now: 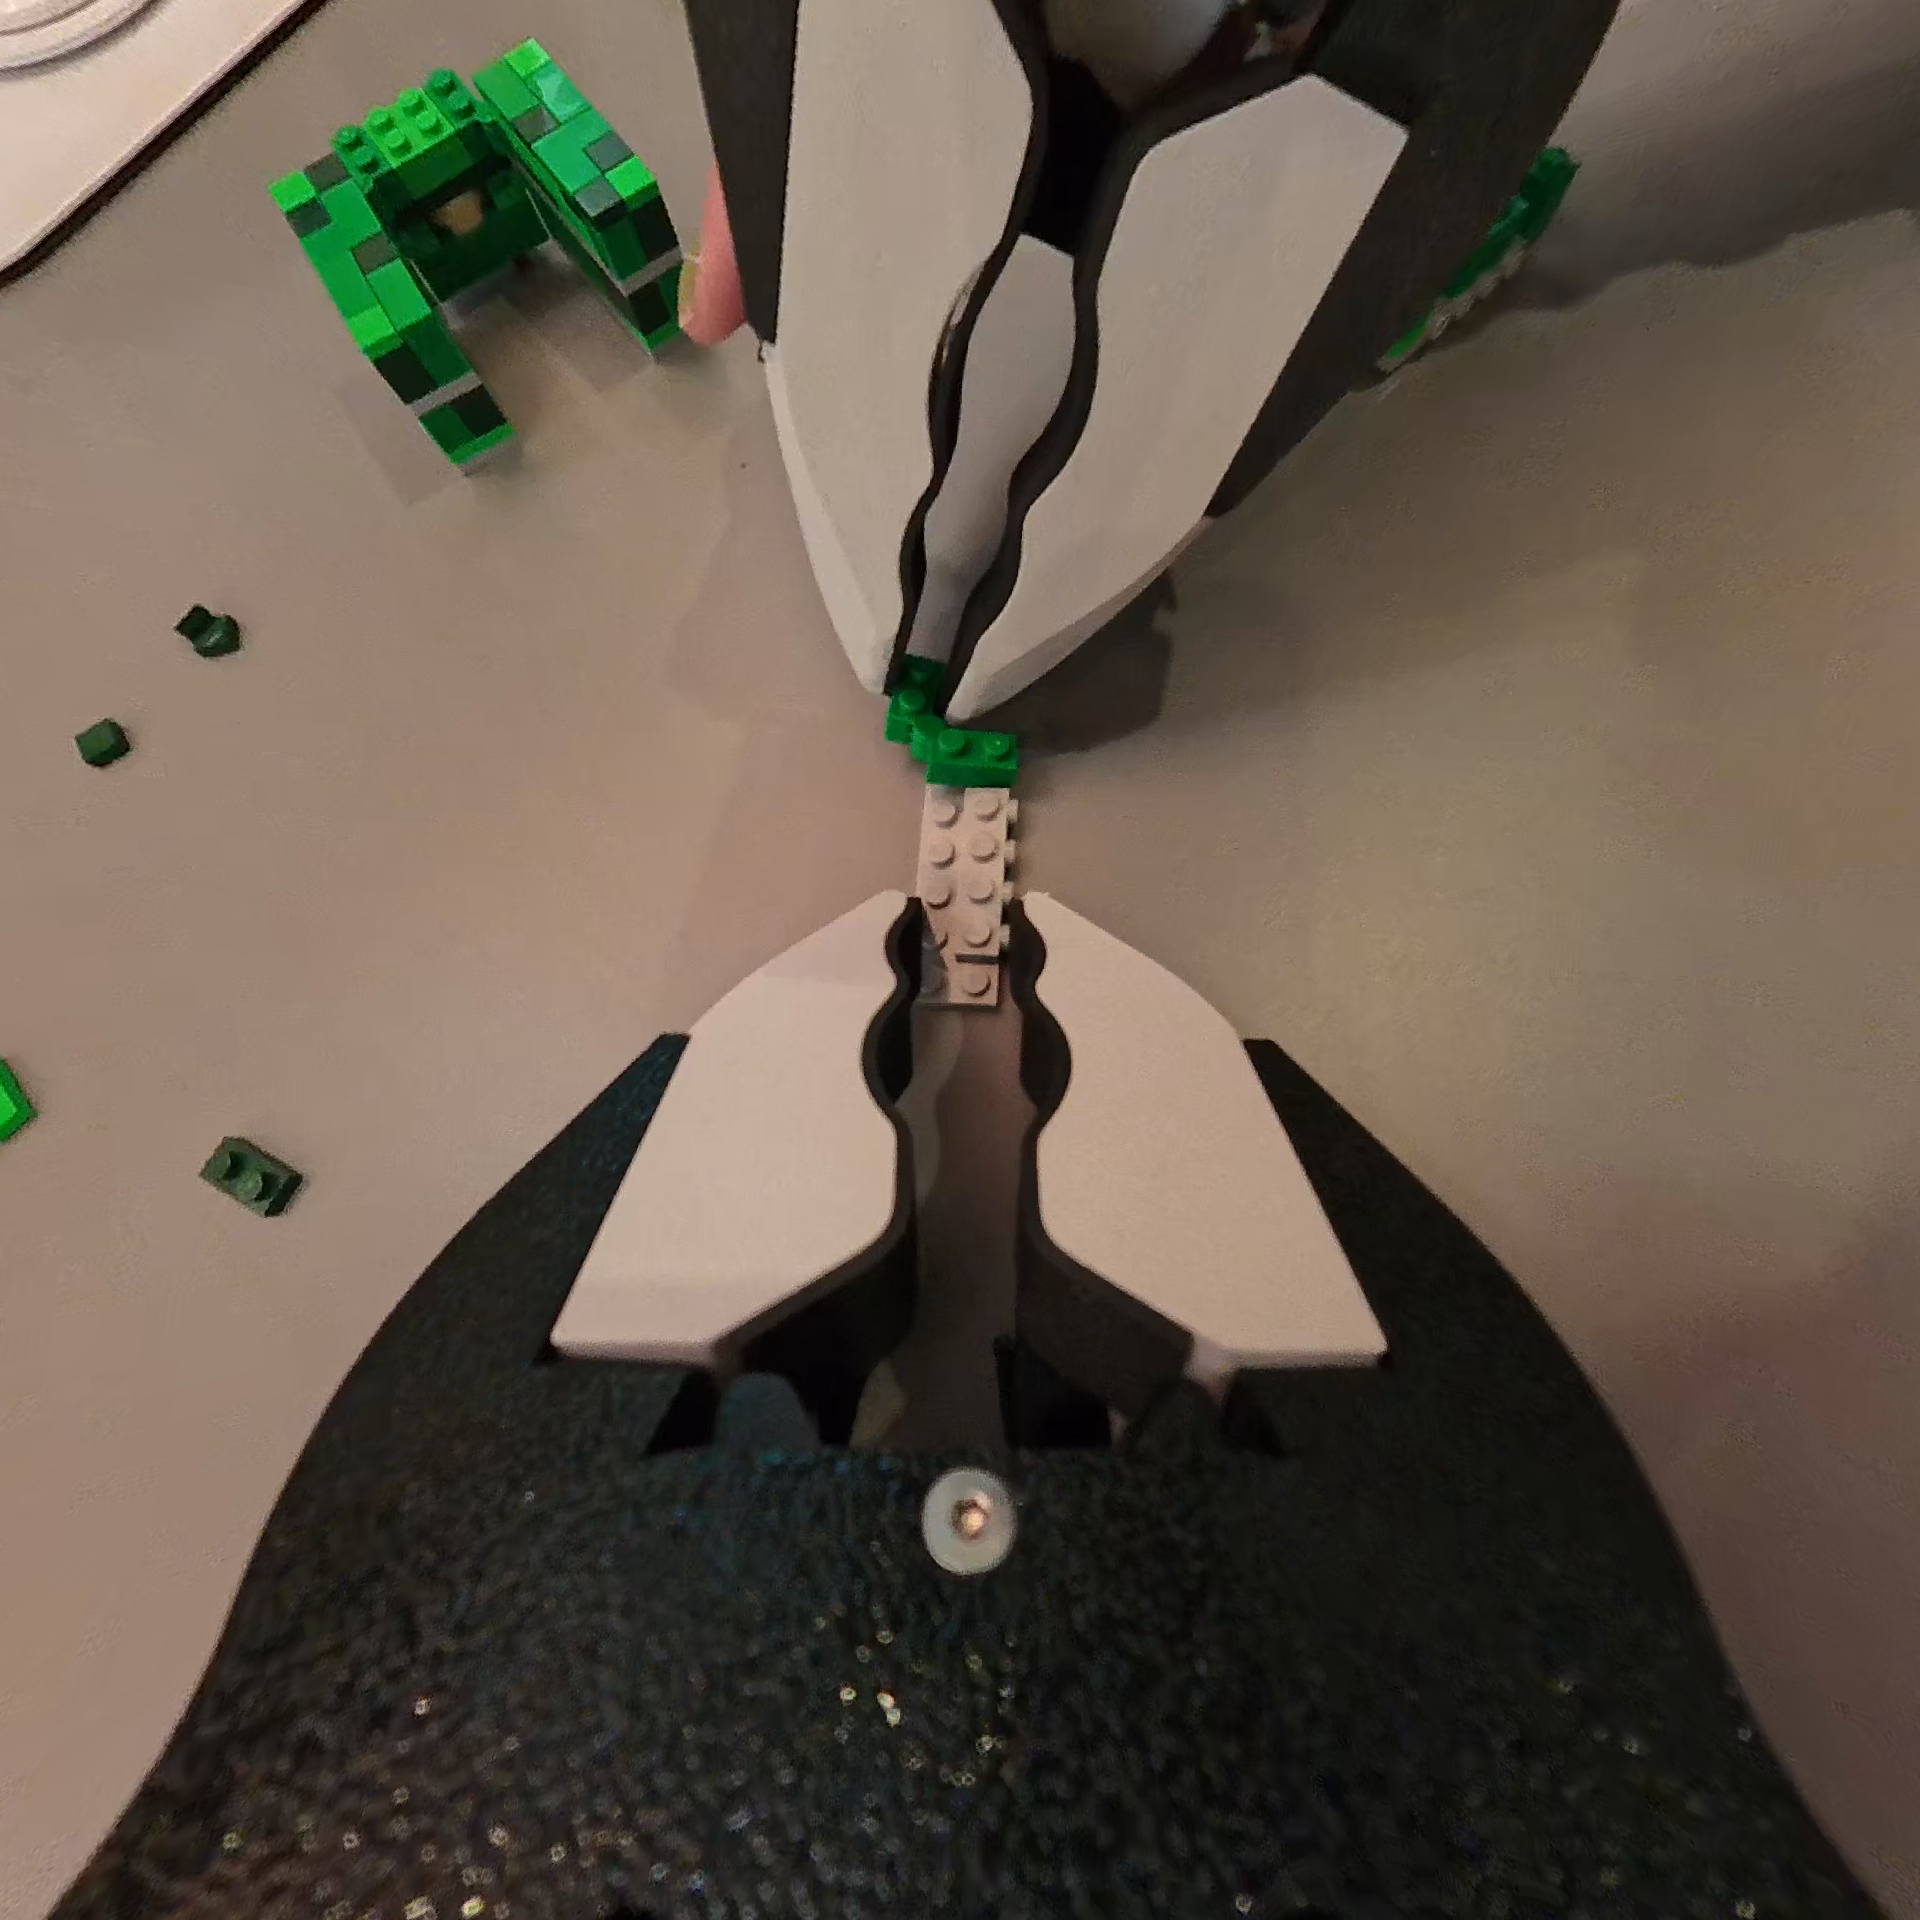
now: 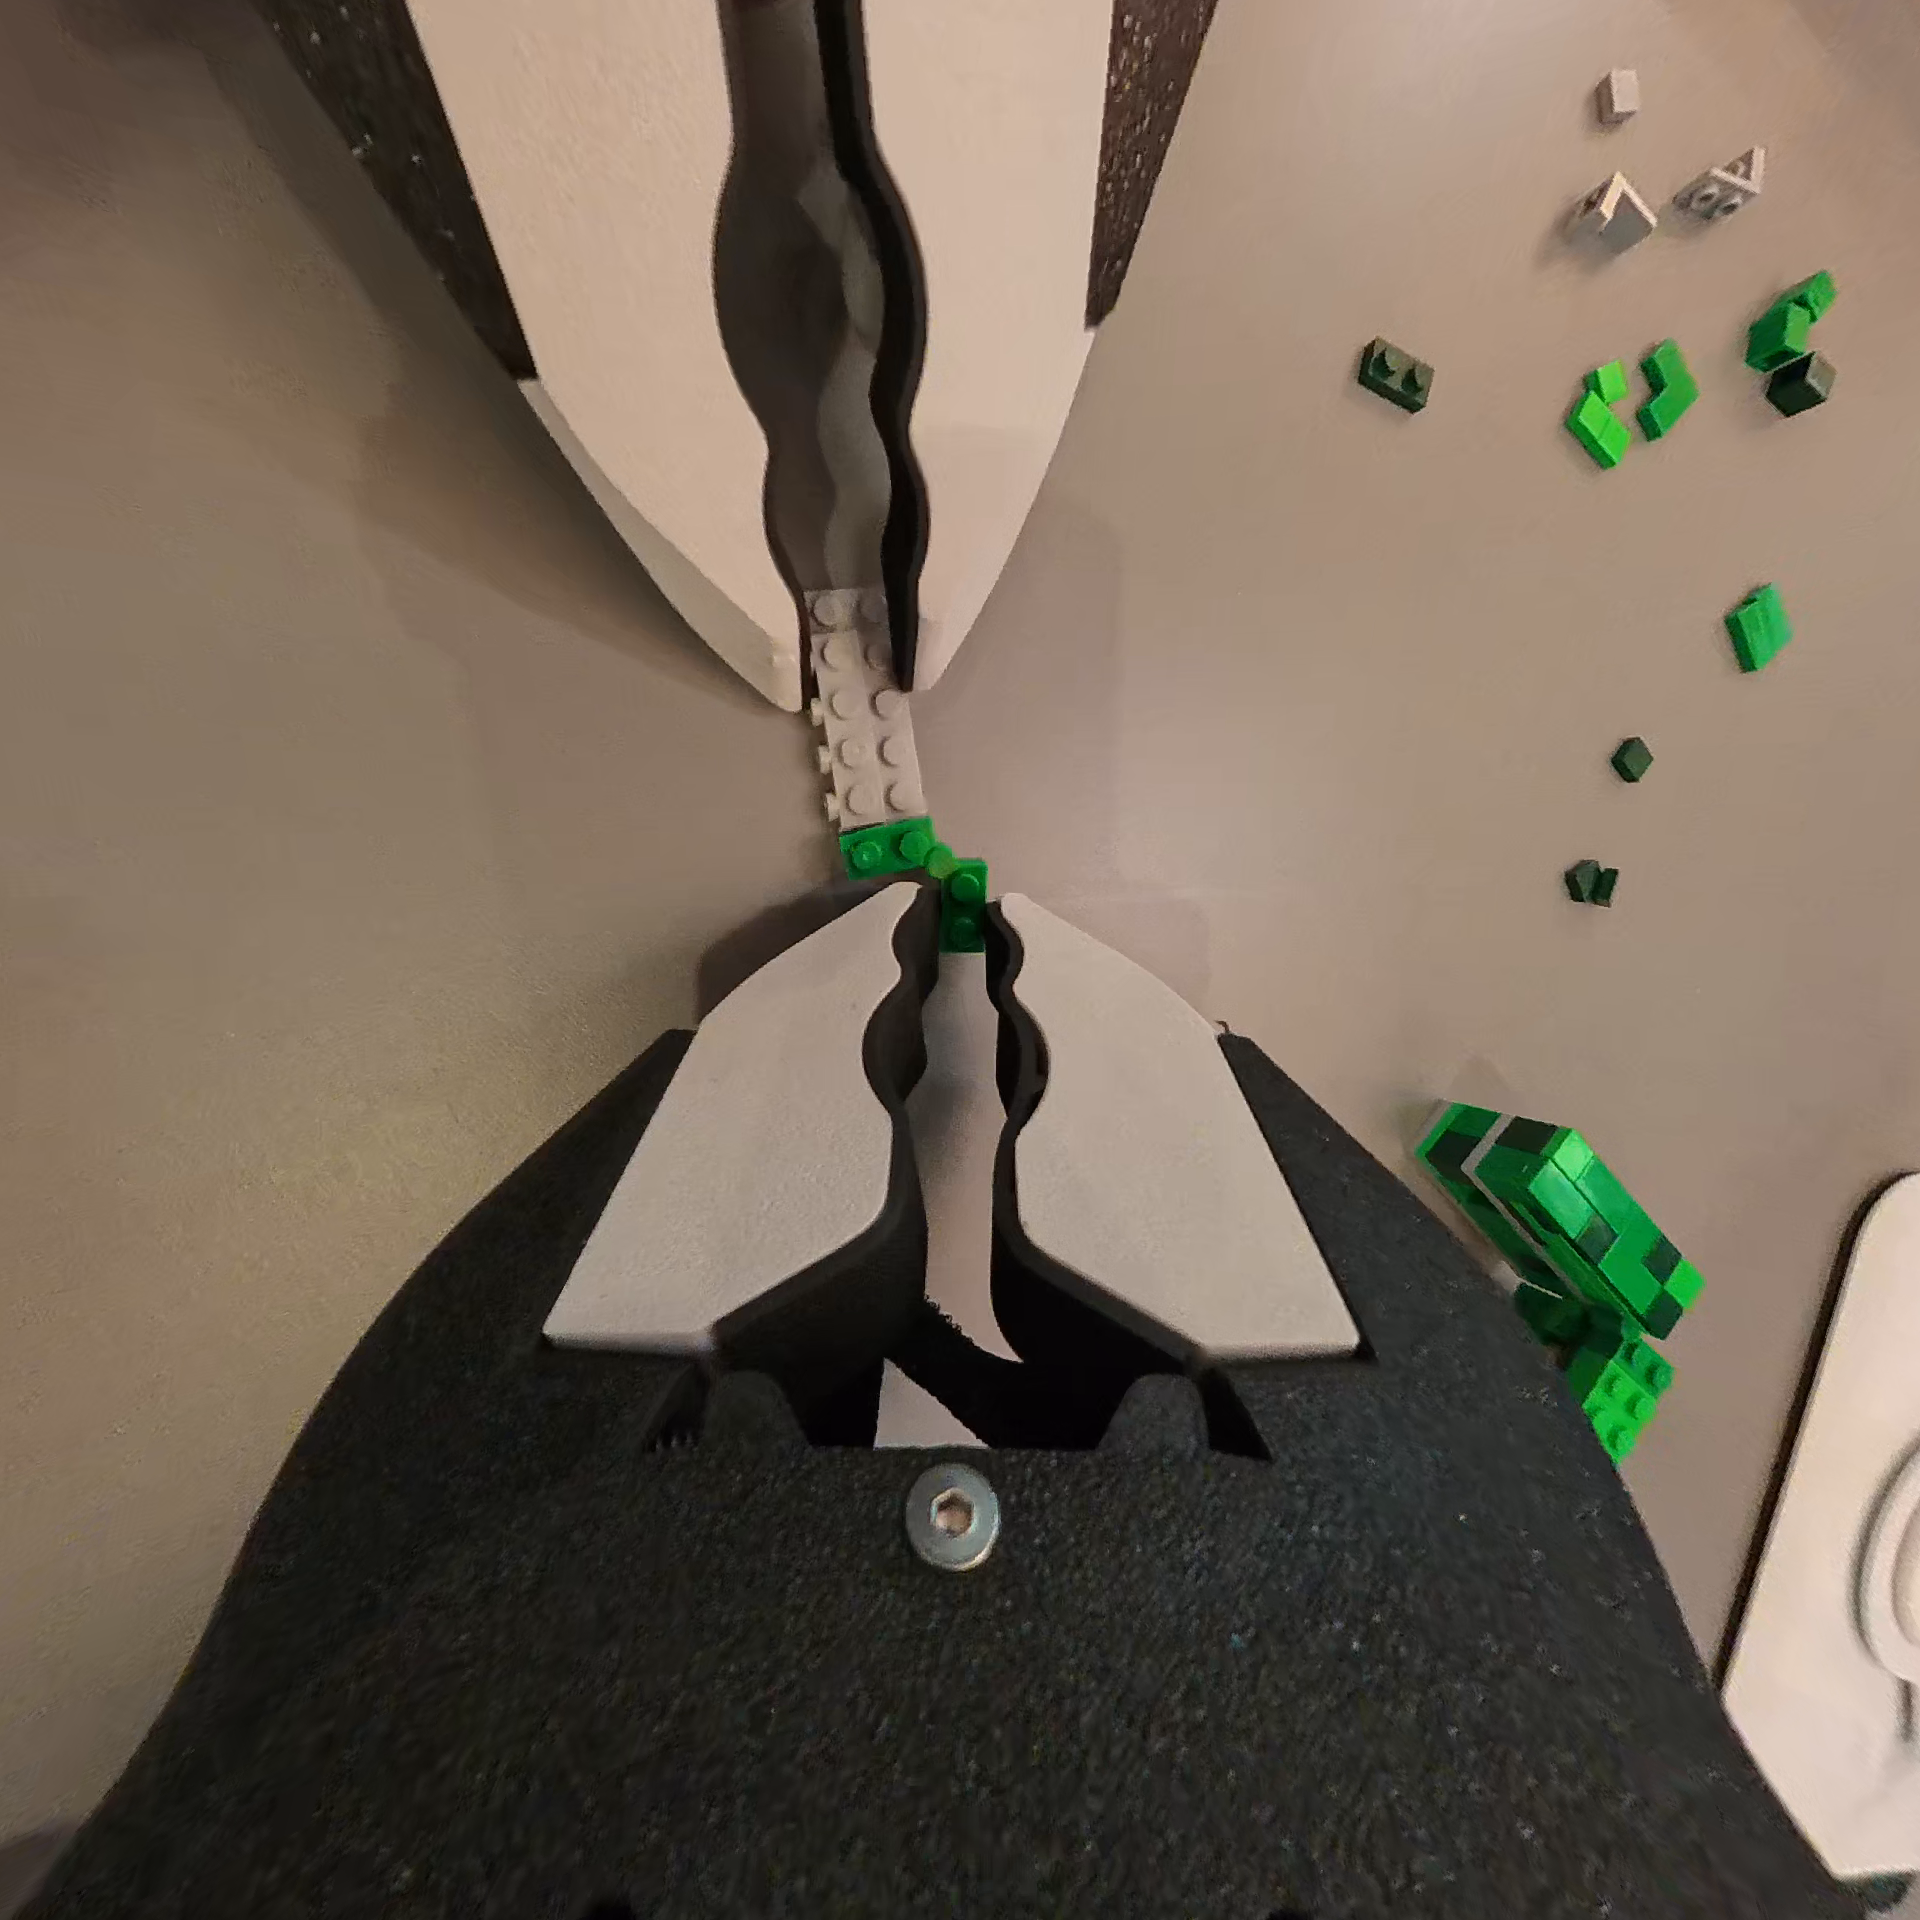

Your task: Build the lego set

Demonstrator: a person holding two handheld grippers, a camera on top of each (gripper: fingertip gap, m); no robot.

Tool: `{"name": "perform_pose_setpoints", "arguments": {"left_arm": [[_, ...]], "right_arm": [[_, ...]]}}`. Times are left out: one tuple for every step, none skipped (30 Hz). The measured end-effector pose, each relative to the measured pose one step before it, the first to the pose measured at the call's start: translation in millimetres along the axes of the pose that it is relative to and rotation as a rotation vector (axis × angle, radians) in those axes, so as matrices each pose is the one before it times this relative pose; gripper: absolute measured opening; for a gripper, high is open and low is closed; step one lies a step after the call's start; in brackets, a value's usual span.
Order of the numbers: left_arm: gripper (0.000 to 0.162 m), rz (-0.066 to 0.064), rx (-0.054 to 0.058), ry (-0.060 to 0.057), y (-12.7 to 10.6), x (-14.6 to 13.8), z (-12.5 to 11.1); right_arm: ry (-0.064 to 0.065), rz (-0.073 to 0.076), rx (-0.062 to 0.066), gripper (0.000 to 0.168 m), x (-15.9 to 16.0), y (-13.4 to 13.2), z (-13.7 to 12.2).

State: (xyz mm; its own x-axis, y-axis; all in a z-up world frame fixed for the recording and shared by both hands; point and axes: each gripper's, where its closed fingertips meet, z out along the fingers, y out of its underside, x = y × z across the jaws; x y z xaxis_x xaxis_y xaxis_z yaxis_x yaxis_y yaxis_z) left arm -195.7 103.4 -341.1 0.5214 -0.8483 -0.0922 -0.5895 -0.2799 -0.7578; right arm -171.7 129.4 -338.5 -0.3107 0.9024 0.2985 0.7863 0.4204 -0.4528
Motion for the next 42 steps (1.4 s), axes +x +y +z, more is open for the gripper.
{"name": "perform_pose_setpoints", "arguments": {"left_arm": [[0.015, 0.0035, 0.0004, 0.0004, -0.19, 0.32, 0.27], [0.015, 0.0008, 0.0001, -0.001, -0.19, -0.03, 0.19], [0.015, -0.0004, 0.0002, 0.0005, -0.17, 0.11, 0.18], [0.015, -0.0004, 0.0001, 0.0017, -0.1, 0.21, 0.11], [0.015, -0.0002, 0.0001, 0.002, -0.15, 0.29, 0.17], [0.015, -0.0002, 0.0, 0.0011, -0.08, 0.12, 0.11], [0.015, -0.0008, 0.0, 0.0004, -0.16, 0.07, 0.04], [0.015, -0.0002, -0.0001, 0.0001, 0.0, 0.01, 0.17], [0.015, 0.0003, 0.0001, -0.0001, 0.02, 0.04, -0.04], [0.015, 0.0002, 0.0001, -0.0001, -0.14, 0.01, 0.0], [0.015, 0.001, 0.0003, -0.0004, -0.04, 0.1, -0.01], [0.015, 0.0033, 0.0004, -0.0027, -0.1, -0.01, -0.01], [0.016, 0.0047, 0.0003, -0.0044, 0.02, 0.21, -0.06], [0.016, 0.0005, 0.0002, -0.008, -0.01, -0.54, -0.09], [0.022, -0.0057, 0.0006, -0.0162, -0.08, -1.96, -0.23], [0.033, 0.0013, 0.0056, -0.0227, -0.52, -2.92, -0.54], [0.037, 0.0063, 0.0172, -0.006, -2.49, -0.27, -0.76], [0.035, -0.0012, 0.031, 0.0191, -5.3, 3.47, -1.04], [0.032, -0.0176, 0.0386, 0.039, -6.97, 5.87, -0.95], [0.032, -0.0313, 0.0396, 0.0354, -6.95, 4.73, -0.67], [0.034, -0.0317, 0.0317, 0.0256, -5.41, 2.92, -0.85], [0.036, -0.0279, 0.0257, 0.0139, -4.0, 0.85, -1.33], [0.037, -0.0205, 0.0297, 0.0098, -4.4, 0.42, -2.11], [0.037, -0.0133, 0.0406, 0.0142, -6.19, 1.63, -2.84], [0.038, -0.0103, 0.0479, 0.0191, -7.54, 2.74, -3.15], [0.041, -0.0087, 0.0465, 0.0275, -7.6, 4.05, -3.05], [0.042, -0.005, 0.037, 0.0246, -6.58, 3.75, -2.48], [0.042, 0.0042, 0.0212, 0.0276, -4.33, 4.56, -1.46], [0.041, -0.0019, 0.0001, 0.0169, -1.3, 3.21, -0.28], [0.039, -0.014, -0.0131, 0.0113, 0.64, 1.95, 0.95], [0.036, -0.0174, -0.0075, 0.0269, 0.36, 3.86, 1.57], [0.033, -0.0202, 0.0083, 0.0278, -1.24, 3.94, 1.63], [0.03, -0.0203, 0.0174, 0.0219, -2.12, 2.98, 1.4], [0.029, -0.0165, 0.0217, 0.021, -2.54, 2.86, 0.95], [0.028, -0.015, 0.0253, 0.0044, -3.05, 0.42, 0.29], [0.027, -0.0123, 0.0282, -0.0115, -3.38, -1.83, -0.47], [0.027, -0.0093, 0.0283, -0.0146, -3.37, -2.18, -1.1], [0.026, -0.0073, 0.0265, -0.0146, -3.45, -2.13, -1.42], [0.024, -0.0021, 0.0285, -0.0148, -4.12, -1.8, -1.91], [0.021, 0.0051, 0.0208, -0.0136, -3.26, -1.36, -1.8], [0.017, 0.011, 0.0064, -0.0128, -1.58, -1.15, -1.08], [0.013, 0.011, -0.0081, -0.0114, 0.15, -0.8, -0.24]], "right_arm": [[-0.005, 0.0034, -0.0059, 0.008, -0.26, 0.47, 0.08], [-0.0029, 0.0043, -0.0054, 0.008, 0.01, 0.52, 0.07], [-0.0053, 0.0072, -0.0068, 0.008, -0.38, 0.63, 0.16], [-0.0055, 0.0053, -0.0069, 0.008, -0.38, 0.87, 0.21], [-0.0045, 0.0018, -0.0043, 0.008, -0.51, 0.77, 0.11], [-0.002, 0.002, -0.0015, 0.008, -0.13, 0.52, 0.05], [-0.0011, 0.0037, 0.0034, 0.008, -0.05, 0.07, -0.14], [-0.0014, 0.0058, 0.007, 0.008, -0.15, -0.29, -0.15], [-0.0019, 0.0078, 0.0083, 0.008, -0.18, -0.32, -0.32], [-0.0024, 0.0091, 0.0046, 0.008, -0.29, 0.28, -0.41], [0.0043, 0.0055, 0.0034, 0.008, 0.25, 0.36, -0.87], [0.0177, -0.0036, 0.012, 0.008, 1.61, -0.59, -1.75], [0.0243, -0.0095, 0.0176, 0.008, 2.28, -1.3, -2.86], [0.0223, -0.0085, 0.0157, 0.008, 2.19, -1.36, -3.58], [0.021, -0.0123, 0.0245, 0.008, 1.93, -2.49, -4.24], [0.013, -0.0234, 0.0385, 0.008, 0.3, -4.54, -4.7], [0.0152, -0.0318, 0.0443, 0.008, 0.11, -5.59, -4.6], [0.0199, -0.0308, 0.0299, 0.008, 0.69, -4.0, -3.77], [0.0231, -0.0331, 0.0146, 0.008, 1.12, -2.65, -2.96], [0.0248, -0.0455, 0.0126, 0.008, 0.76, -2.7, -2.75], [0.028, -0.0561, 0.0121, 0.008, 0.66, -2.84, -2.61], [0.0361, -0.0622, 0.0127, 0.008, 1.61, -3.22, -2.63], [0.036, -0.0618, 0.0178, 0.008, 1.62, -4.1, -2.9], [0.0082, -0.0483, 0.0257, 0.008, -1.31, -4.96, -3.18], [-0.0061, -0.0255, 0.0349, 0.008, -2.31, -6.25, -3.07], [-0.0115, -0.0067, 0.0441, 0.008, -2.14, -6.78, -2.97], [-0.0063, 0.0082, 0.0388, 0.008, -0.62, -5.67, -2.58], [0.0051, 0.0172, 0.0221, 0.008, 1.57, -3.26, -1.97], [0.0085, 0.0138, 0.0104, 0.008, 2.15, -1.72, -1.48], [0.0166, -0.0008, 0.0065, 0.008, 2.71, -1.42, -1.41], [0.0267, -0.0144, 0.0056, 0.008, 3.44, -1.58, -1.21], [0.0245, -0.0205, -0.0001, 0.008, 2.67, -1.44, -0.93], [0.0291, -0.0232, -0.0084, 0.008, 3.03, -0.91, -0.71], [0.0326, -0.0304, -0.0111, 0.008, 3.16, -0.89, -0.7], [0.0212, -0.0368, -0.0154, 0.008, 1.43, -0.36, -0.49], [0.0289, -0.0378, -0.0207, 0.008, 2.38, 0.39, -0.44], [0.0284, -0.0378, -0.0226, 0.008, 2.36, 0.88, -0.45], [0.0156, -0.0316, -0.0192, 0.008, 0.8, 0.76, -0.37], [0.0127, -0.0213, -0.0119, 0.008, 0.57, 0.14, -0.42], [0.0137, -0.0132, -0.0041, 0.008, 1.04, -0.81, -0.54], [0.0073, -0.0053, -0.0013, 0.008, 0.64, -1.11, -0.48], [-0.0012, -0.0006, -0.0032, 0.008, -0.3, -0.85, -0.28]]}}
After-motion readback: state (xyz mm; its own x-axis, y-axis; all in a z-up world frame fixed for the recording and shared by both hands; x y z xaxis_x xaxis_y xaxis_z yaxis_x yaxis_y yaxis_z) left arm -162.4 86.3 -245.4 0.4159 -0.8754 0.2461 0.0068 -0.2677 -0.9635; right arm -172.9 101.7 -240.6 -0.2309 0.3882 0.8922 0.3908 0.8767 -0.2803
